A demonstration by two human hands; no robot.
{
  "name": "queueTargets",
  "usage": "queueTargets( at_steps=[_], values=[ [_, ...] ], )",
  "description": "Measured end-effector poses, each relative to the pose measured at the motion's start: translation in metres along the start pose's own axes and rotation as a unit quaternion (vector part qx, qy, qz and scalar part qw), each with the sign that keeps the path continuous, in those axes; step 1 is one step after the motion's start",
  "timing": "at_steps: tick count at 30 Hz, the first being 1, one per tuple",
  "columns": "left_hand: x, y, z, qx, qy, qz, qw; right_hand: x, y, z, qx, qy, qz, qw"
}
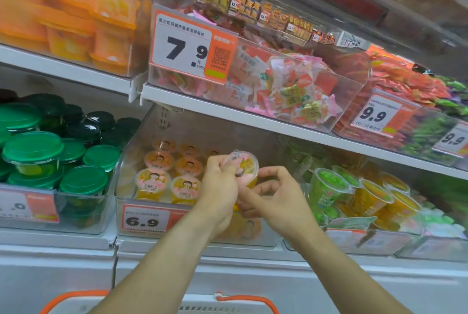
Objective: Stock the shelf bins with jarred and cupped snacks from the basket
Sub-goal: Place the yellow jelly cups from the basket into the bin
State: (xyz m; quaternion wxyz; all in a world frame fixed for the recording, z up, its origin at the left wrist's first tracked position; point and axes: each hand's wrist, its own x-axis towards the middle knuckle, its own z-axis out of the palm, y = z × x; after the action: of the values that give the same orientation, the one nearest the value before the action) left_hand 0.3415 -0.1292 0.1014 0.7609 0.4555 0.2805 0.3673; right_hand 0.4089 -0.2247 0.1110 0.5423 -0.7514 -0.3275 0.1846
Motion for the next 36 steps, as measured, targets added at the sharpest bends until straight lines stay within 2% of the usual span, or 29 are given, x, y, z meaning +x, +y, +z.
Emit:
queueTargets(
  at_steps=[3, 4, 6, 9, 13, 15, 16, 17, 20, 22, 24, 26, 31, 34, 36],
  values=[
    [0.0, 0.0, 0.006, -0.07, -0.016, -0.055, 0.996, -0.001, 0.004, 0.004, 0.023, 0.037, -0.009, 0.999],
    [0.002, 0.0, 0.003, -0.042, -0.025, -0.052, 0.997, -0.002, 0.003, 0.005, 0.038, 0.049, -0.012, 0.998],
    [0.008, 0.0, -0.007, 0.12, -0.038, 0.005, 0.992, -0.004, 0.002, 0.005, 0.047, 0.069, -0.017, 0.996],
    [0.012, 0.009, -0.019, 0.297, -0.061, 0.072, 0.95, -0.005, 0.007, 0.006, 0.057, 0.084, -0.021, 0.995],
    [0.013, 0.017, -0.028, 0.446, -0.123, 0.081, 0.883, 0.001, 0.01, 0.002, 0.058, 0.103, 0.004, 0.993],
    [0.011, 0.015, -0.032, 0.529, -0.122, 0.089, 0.835, 0.012, 0.012, -0.004, -0.01, 0.116, 0.0, 0.993],
    [0.01, 0.015, -0.034, 0.552, -0.106, 0.088, 0.822, 0.02, 0.013, -0.008, -0.086, 0.118, -0.02, 0.989],
    [0.01, 0.013, -0.037, 0.569, -0.087, 0.08, 0.813, 0.028, 0.012, -0.012, -0.182, 0.118, -0.052, 0.975],
    [0.008, 0.012, -0.042, 0.622, -0.07, 0.051, 0.778, 0.051, 0.001, -0.019, -0.428, 0.107, -0.128, 0.888],
    [0.008, 0.009, -0.041, 0.645, -0.076, 0.046, 0.759, 0.066, -0.008, -0.017, -0.52, 0.082, -0.126, 0.841],
    [0.008, 0.007, -0.038, 0.641, -0.074, 0.048, 0.763, 0.079, -0.011, -0.013, -0.605, 0.052, -0.115, 0.786],
    [0.009, 0.007, -0.037, 0.636, -0.077, 0.051, 0.766, 0.091, -0.007, -0.01, -0.644, 0.034, -0.111, 0.756],
    [0.012, 0.004, -0.037, 0.66, -0.101, 0.043, 0.743, 0.117, -0.001, -0.003, -0.63, 0.01, -0.054, 0.774],
    [0.013, 0.003, -0.036, 0.665, -0.103, 0.033, 0.739, 0.126, -0.003, -0.006, -0.61, -0.001, 0.002, 0.793],
    [0.014, 0.002, -0.035, 0.666, -0.103, 0.032, 0.738, 0.126, -0.004, -0.008, -0.604, 0.005, 0.004, 0.797]
  ],
)
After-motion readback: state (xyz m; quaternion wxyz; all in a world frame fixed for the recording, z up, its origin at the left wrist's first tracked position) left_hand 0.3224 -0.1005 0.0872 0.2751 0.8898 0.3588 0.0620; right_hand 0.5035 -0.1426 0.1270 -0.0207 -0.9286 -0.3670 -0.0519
